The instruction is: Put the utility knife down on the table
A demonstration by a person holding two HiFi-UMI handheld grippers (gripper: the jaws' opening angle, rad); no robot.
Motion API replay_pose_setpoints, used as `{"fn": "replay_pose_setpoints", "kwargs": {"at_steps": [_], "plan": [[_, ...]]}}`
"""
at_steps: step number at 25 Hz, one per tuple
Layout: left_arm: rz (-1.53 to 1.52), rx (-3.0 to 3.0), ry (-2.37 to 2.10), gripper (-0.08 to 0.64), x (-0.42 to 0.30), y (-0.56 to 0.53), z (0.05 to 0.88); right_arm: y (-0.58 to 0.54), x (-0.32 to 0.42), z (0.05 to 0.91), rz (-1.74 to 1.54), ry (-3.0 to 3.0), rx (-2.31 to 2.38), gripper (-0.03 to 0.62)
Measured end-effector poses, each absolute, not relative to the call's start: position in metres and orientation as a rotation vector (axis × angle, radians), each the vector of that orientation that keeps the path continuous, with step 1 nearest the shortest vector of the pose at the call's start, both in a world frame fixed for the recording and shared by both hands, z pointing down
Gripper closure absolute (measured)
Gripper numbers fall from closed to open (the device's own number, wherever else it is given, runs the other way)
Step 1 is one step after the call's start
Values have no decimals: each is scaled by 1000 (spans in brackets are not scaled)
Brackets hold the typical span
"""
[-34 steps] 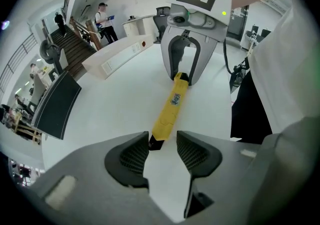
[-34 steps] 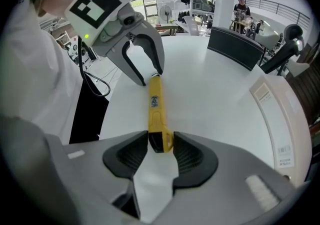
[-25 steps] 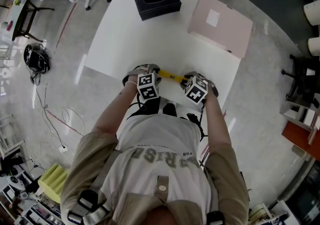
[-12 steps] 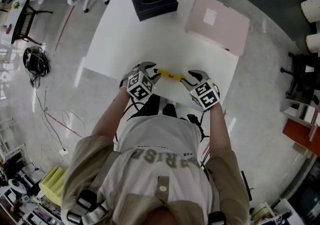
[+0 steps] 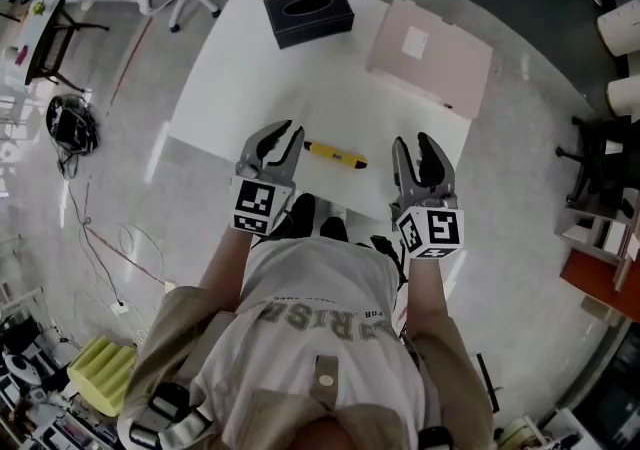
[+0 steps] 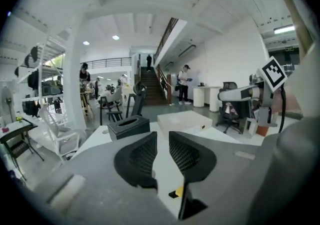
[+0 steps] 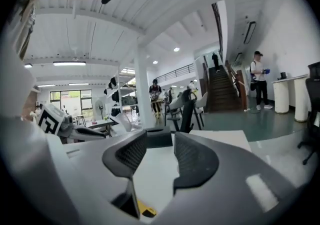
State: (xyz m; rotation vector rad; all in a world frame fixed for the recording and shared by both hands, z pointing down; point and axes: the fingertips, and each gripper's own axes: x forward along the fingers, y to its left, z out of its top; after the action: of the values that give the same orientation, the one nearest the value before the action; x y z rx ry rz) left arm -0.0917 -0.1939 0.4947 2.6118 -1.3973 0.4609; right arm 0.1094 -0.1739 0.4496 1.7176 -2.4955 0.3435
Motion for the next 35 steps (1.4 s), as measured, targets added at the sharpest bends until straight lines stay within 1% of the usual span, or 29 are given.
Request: {"fn": "replay_pose_setpoints", "kwargs": {"at_steps": [2, 5, 7, 8, 12, 13, 16, 24, 28, 35], "plan": [[372, 2608, -1479, 486, -99, -190, 476, -168, 113, 429, 287, -2499, 1787, 436], [206, 2593, -1624, 488, -111, -187, 441, -161, 113, 404, 152, -2484, 1835, 474], [110, 2579, -1704, 494, -116, -186, 416, -159, 111, 393, 50, -2466, 1835, 517], [82, 2578, -1733, 505, -117, -185, 407, -157, 109, 389, 7, -2460, 1825, 524], [49, 2598, -1828, 546, -118, -178, 391, -153, 105, 382, -73, -2458, 1812, 536], [47, 2604, -1846, 546, -117, -175, 388, -152, 105, 381, -80, -2458, 1818, 541], [21, 2627, -1869, 546, -112, -168, 380, -149, 110, 376, -103, -2450, 1841, 588], [-13, 2675, -1915, 546, -107, -171, 359, -145, 112, 360, -182, -2467, 1850, 591], [-93, 2665, -1971, 546, -110, -173, 344, -145, 107, 357, -207, -2476, 1834, 591], [-58, 2648, -2006, 546, -118, -164, 348, -148, 103, 363, -254, -2429, 1805, 591]]}}
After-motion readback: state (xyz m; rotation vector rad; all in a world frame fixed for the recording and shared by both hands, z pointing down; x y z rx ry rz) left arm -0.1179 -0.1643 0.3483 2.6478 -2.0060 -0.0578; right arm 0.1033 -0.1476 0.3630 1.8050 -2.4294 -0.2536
